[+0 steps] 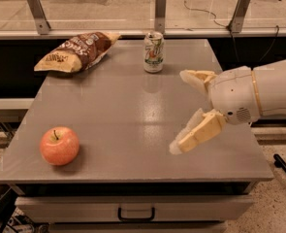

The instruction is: Pick apple

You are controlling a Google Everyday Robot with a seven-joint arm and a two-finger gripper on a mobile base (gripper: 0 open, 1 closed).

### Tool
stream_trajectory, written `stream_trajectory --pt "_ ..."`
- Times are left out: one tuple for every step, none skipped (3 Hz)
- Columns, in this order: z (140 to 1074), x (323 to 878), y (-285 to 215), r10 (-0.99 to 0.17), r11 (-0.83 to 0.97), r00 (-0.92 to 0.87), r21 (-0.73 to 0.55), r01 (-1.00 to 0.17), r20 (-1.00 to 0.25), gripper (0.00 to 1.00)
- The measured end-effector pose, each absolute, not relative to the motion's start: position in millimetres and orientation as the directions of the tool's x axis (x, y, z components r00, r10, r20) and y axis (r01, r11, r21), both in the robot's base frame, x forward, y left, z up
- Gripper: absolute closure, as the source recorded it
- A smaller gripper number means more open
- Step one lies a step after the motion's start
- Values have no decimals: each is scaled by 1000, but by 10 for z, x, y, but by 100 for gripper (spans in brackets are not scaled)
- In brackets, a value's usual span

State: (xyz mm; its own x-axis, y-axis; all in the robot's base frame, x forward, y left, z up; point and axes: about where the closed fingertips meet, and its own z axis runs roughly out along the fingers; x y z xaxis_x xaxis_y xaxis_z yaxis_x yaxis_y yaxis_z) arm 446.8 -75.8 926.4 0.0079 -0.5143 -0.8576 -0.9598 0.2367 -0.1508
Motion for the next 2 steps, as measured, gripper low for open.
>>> stream_trajectory --pt "9229 4500 -654 -518 222 13 -148 -964 -856 0" --pt "9115 4529 -402 -512 184 23 -136 -974 -859 0"
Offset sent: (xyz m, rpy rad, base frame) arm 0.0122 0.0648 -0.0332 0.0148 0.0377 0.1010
